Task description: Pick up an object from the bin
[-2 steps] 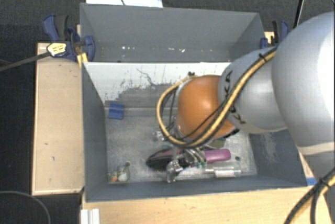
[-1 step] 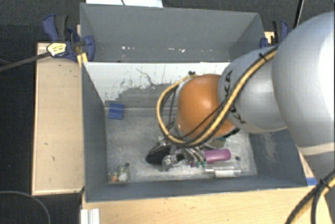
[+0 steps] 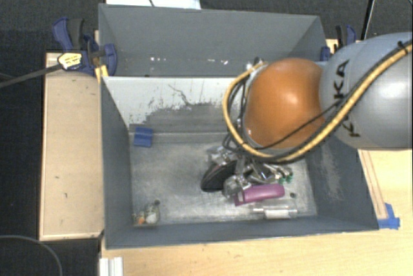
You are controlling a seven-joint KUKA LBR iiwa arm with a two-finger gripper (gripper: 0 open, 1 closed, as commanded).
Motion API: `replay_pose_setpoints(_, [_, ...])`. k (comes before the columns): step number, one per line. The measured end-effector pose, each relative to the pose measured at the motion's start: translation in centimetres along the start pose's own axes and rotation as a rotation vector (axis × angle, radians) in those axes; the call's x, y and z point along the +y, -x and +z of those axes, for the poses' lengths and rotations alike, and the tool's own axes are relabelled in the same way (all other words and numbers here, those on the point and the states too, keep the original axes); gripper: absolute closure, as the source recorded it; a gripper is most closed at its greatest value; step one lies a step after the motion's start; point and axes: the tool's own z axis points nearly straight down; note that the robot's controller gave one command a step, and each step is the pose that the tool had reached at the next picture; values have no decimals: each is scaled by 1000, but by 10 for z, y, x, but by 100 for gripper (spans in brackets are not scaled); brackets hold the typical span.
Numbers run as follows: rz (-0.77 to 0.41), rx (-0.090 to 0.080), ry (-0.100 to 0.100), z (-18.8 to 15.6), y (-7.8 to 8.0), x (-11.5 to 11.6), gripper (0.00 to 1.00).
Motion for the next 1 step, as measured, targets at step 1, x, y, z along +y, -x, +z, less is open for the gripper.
replay_pose_setpoints(1, [-142,9,3,30,12,-10,100])
